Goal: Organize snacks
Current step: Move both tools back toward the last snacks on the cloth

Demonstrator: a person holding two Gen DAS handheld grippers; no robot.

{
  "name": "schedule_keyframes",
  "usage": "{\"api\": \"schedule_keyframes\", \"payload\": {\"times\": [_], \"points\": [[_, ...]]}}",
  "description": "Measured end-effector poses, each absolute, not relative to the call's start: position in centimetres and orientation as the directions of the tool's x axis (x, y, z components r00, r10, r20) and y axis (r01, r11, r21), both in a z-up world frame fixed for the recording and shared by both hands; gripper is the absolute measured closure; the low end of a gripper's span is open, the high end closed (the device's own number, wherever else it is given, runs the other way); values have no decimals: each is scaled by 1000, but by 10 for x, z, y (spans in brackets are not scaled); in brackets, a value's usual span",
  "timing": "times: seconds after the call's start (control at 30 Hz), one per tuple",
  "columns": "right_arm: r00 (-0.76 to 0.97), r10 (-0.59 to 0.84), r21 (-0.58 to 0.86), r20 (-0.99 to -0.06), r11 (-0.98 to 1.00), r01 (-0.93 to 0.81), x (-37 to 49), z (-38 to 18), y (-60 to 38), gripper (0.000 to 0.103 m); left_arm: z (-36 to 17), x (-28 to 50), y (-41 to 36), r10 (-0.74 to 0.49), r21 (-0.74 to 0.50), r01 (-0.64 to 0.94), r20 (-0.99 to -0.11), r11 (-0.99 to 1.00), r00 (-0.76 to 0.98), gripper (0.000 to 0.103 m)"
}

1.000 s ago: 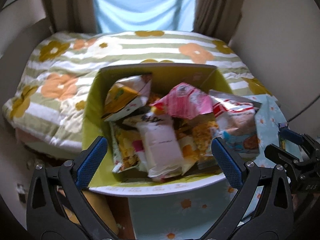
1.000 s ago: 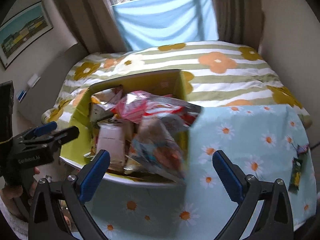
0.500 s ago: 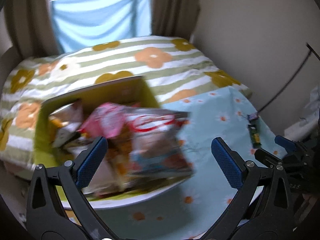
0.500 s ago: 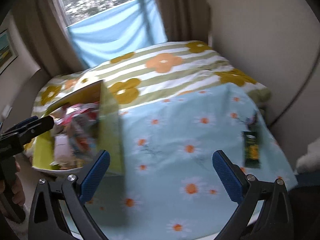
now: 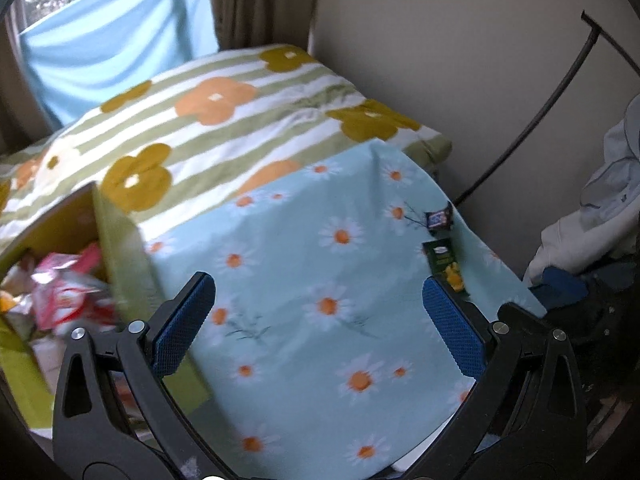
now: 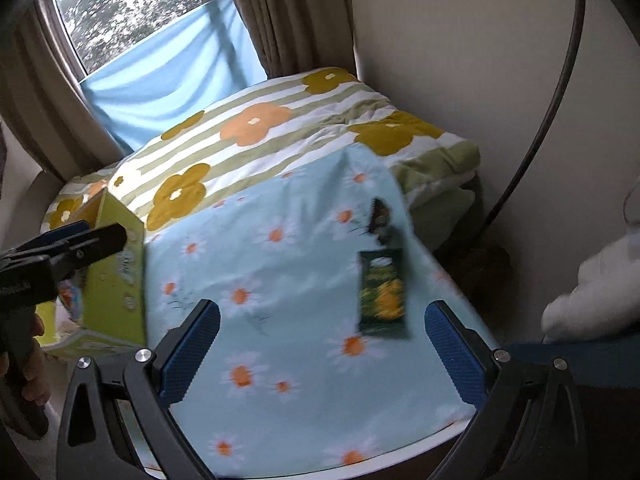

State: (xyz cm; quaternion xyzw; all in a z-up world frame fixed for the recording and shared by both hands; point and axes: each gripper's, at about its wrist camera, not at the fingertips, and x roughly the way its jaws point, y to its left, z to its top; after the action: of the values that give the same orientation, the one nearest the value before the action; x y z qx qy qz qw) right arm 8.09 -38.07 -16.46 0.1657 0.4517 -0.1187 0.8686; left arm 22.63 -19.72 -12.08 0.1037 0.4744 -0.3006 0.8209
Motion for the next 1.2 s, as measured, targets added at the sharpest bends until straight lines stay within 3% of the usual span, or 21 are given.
{"api": "schedule_keyframes", "payload": {"times": [0.3, 0.6, 0.87, 1.2], "points": [[552, -33, 96, -833, 974, 204, 111, -184, -446, 1, -177, 225, -255, -328, -114, 560, -896, 821, 299, 0], [505, -24, 76, -863, 982, 175, 141, -227, -486, 5, -242, 201, -307, -319, -160, 599, -933, 785, 169, 0], [488, -44, 40, -872, 986, 160, 163, -245, -502, 7, -268, 175, -356, -365, -170, 674, -918, 719, 157, 0], [477, -17, 45, -879, 992, 119, 186, -260, -503, 7, -288, 173, -371, -337, -147, 672, -928, 725, 160, 0]]}}
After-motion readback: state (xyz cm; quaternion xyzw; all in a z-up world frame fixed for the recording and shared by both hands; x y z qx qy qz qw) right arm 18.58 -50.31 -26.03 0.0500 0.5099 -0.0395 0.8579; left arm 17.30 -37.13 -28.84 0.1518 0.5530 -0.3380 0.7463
